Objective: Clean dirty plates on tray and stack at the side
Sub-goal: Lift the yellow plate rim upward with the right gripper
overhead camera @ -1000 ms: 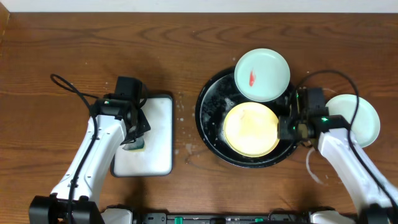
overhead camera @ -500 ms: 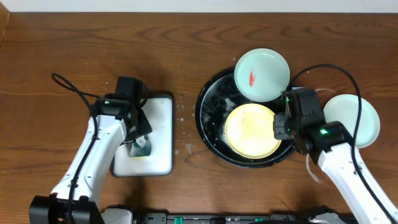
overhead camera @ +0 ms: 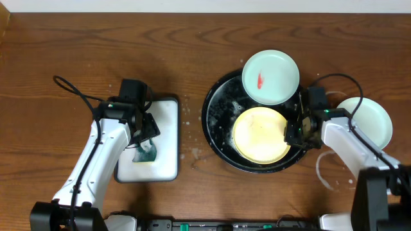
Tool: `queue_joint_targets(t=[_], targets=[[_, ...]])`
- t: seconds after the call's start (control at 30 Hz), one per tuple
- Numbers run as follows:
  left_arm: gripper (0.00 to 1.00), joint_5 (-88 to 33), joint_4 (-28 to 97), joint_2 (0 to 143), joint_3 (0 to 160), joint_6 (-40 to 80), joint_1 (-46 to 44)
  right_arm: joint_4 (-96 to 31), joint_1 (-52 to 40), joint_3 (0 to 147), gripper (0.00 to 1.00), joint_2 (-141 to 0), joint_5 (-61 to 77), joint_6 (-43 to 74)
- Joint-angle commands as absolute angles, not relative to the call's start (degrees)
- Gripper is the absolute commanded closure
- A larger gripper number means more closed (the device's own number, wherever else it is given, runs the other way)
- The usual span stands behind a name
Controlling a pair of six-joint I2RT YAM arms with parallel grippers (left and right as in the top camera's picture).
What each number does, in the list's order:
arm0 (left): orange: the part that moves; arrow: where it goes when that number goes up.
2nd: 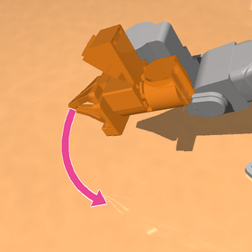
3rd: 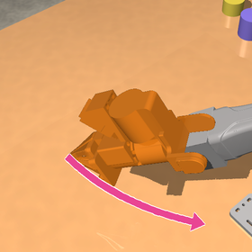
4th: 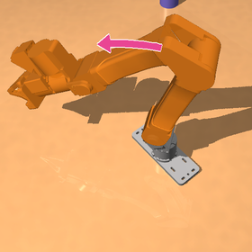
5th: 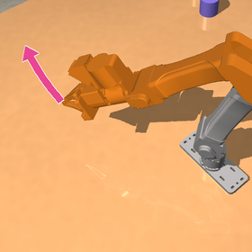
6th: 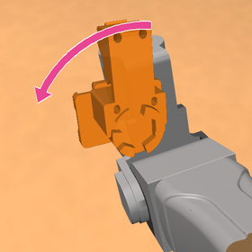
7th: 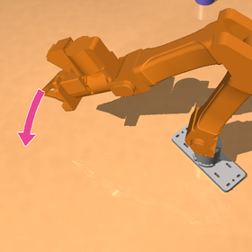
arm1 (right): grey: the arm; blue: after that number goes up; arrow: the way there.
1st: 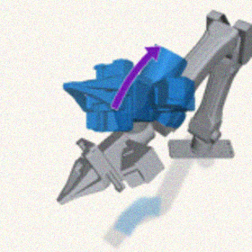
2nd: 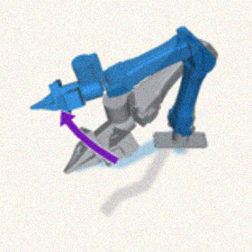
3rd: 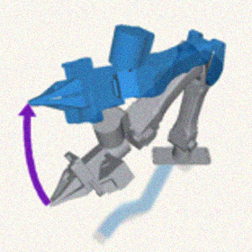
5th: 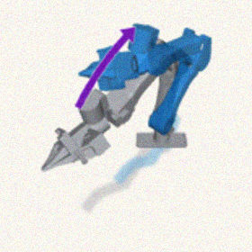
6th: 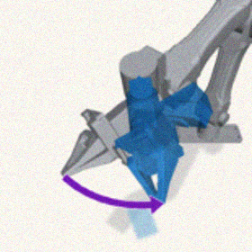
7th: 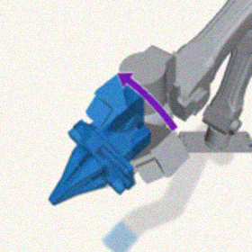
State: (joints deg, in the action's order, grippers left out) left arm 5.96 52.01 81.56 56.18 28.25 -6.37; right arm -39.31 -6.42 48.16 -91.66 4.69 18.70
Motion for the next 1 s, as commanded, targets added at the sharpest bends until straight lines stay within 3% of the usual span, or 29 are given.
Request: queue_joint_targets(t=[0.0, 0.07, 0.17, 0.57, 0.97], targets=[[0.19, 6.04, 51.96, 81.45, 55.99, 27.88, -6.07, -38.48, -6.02, 47.88, 0.77, -93.69, 8.32, 19.68], [0.18, 6.04, 51.96, 81.45, 55.99, 27.88, -6.07, -37.52, -6.35, 47.88, 0.82, -93.89, 8.62, 19.70], [0.18, 6.04, 51.96, 81.45, 55.99, 27.88, -6.07, -35.88, -6.46, 47.88, 0.99, -93.89, 8.38, 19.90], [0.18, 6.04, 51.96, 81.45, 55.99, 27.88, -6.07, -35.73, -7.11, 49.98, 0.99, -85.27, 3.70, 18.04], [0.18, 6.07, 51.96, 81.45, 55.99, 27.88, -6.07, -42.26, -19.90, 50.59, 0.99, -68.29, -23.53, 12.95]])
